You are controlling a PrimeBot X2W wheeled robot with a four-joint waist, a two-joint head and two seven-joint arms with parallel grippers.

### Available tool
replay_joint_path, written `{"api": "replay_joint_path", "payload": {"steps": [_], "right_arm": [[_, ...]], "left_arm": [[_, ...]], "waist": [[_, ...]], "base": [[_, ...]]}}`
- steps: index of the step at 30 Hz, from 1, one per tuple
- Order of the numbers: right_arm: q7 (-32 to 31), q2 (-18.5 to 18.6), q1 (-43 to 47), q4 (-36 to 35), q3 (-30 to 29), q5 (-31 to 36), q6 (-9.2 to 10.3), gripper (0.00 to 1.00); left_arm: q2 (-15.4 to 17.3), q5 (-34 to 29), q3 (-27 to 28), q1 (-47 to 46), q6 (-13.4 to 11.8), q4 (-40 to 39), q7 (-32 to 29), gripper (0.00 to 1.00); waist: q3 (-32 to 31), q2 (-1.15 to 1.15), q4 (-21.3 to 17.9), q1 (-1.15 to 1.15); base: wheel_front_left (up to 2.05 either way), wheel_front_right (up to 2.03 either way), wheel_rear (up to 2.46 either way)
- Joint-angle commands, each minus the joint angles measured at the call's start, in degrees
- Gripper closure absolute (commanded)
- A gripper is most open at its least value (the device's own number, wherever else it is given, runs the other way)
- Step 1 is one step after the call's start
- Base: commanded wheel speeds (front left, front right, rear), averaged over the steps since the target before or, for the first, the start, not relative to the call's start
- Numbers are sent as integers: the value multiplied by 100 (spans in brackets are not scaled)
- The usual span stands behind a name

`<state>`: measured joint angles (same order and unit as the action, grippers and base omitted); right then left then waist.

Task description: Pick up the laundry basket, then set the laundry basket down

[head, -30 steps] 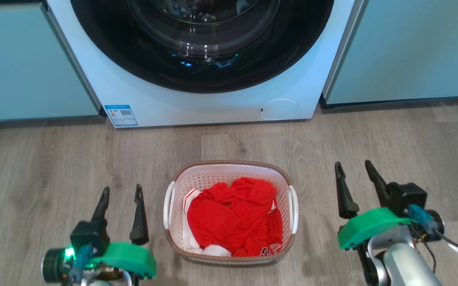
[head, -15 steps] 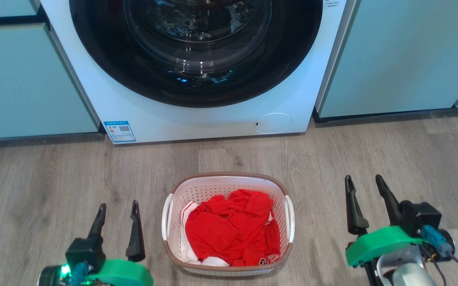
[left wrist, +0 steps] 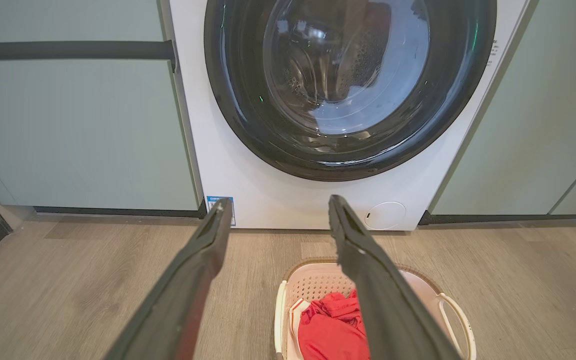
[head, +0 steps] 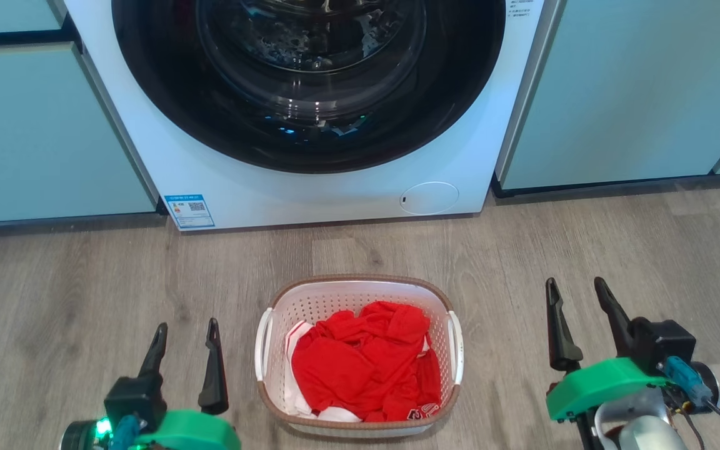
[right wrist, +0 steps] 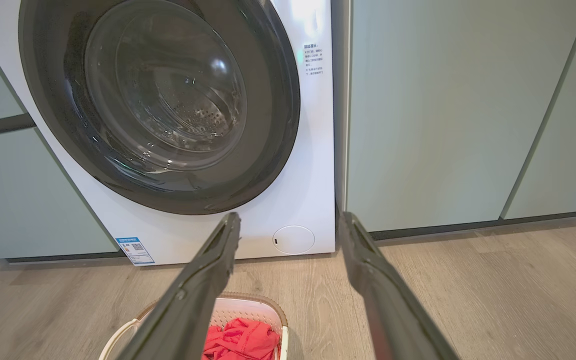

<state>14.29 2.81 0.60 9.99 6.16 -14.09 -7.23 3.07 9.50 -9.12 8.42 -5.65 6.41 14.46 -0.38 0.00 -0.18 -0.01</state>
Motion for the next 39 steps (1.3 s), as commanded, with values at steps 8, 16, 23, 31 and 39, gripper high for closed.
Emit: {"api": "replay_joint_path", "payload": {"steps": [8, 16, 23, 31, 39], "right_arm": [[71, 7, -125, -162, 80, 63, -25, 0], [-41, -5, 32, 269, -32, -207, -1, 100], [-133, 28, -15, 284, -68, -683, -2, 100], [-237, 55, -64, 296, -112, -1211, -4, 100], [-346, 78, -108, 303, -163, -1735, -5, 100]], "left_arm": [[-19, -219, 169, -173, 55, -233, 54, 0], [5, 35, 2, 20, 81, 235, -52, 100], [39, 551, 56, -69, 149, 270, -143, 100], [68, 1126, 115, -175, 236, 326, -244, 100], [93, 1697, 180, -276, 320, 373, -349, 100]], "waist": [[28, 0, 3, 1], [31, 0, 4, 1], [32, 0, 5, 1], [33, 0, 6, 1], [35, 0, 7, 1]], "base": [[0, 0, 0], [0, 0, 0], [0, 0, 0], [0, 0, 0], [0, 0, 0]]}}
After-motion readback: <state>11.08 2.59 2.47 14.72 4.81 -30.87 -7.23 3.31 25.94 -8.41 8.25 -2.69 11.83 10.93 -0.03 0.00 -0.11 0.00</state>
